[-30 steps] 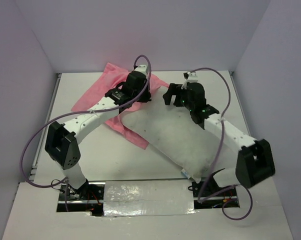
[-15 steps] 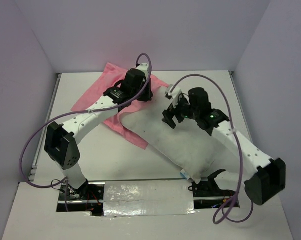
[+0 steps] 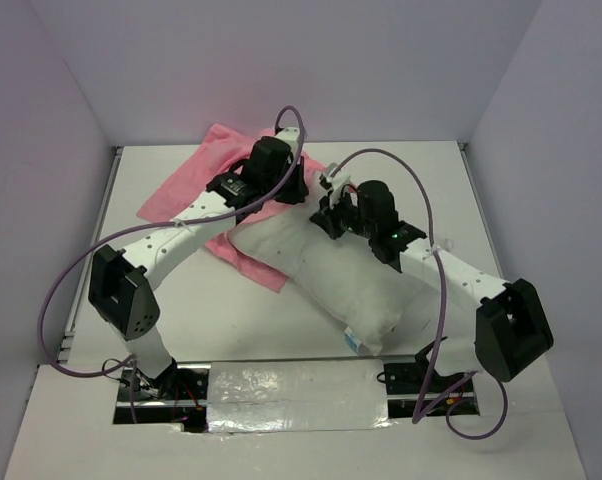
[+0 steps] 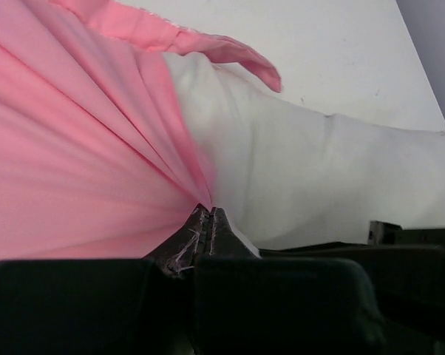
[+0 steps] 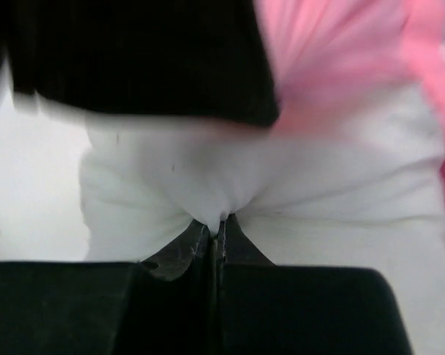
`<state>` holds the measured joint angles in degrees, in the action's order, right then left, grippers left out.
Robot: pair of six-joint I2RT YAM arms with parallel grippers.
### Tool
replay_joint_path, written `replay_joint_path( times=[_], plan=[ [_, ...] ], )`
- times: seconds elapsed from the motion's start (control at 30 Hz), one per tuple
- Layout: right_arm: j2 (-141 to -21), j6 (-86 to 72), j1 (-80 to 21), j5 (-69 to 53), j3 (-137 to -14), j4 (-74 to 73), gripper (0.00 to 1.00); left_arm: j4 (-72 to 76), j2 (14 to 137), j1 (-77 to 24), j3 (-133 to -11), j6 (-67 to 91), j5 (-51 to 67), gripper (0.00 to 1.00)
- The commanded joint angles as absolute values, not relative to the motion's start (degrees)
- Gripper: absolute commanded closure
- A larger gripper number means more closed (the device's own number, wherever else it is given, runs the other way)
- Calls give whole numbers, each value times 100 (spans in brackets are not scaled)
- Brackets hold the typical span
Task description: Put the pillow into the pillowcase
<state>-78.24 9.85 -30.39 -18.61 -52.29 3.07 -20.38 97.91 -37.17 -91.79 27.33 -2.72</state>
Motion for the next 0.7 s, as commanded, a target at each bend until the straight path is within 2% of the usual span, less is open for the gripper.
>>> replay_joint_path(
  times=[0.0, 0.1, 0.3, 0.5, 0.67],
  plan=[
    [-7506, -402, -3085, -1845, -5089, 3621, 100, -1951, 9317, -4235, -9615, 2848, 159, 100],
    [-7725, -1150, -3102, -1566, -5036, 4741, 100, -1846, 9159, -4657, -9738, 2979, 202, 100],
    [-8112, -1924, -3172, -924, -4756, 5561, 100, -1819, 8869, -5080, -10028, 3243, 378, 100],
    [-8042, -1977, -3155, -88, -4017, 5880, 100, -1626, 8271, -5133, -9344, 3761, 36, 100],
    [-7612, -2056, -3164, -194, -3631, 5635, 100, -2548, 8692, -5124, -9027, 4016, -905, 100]
  ],
)
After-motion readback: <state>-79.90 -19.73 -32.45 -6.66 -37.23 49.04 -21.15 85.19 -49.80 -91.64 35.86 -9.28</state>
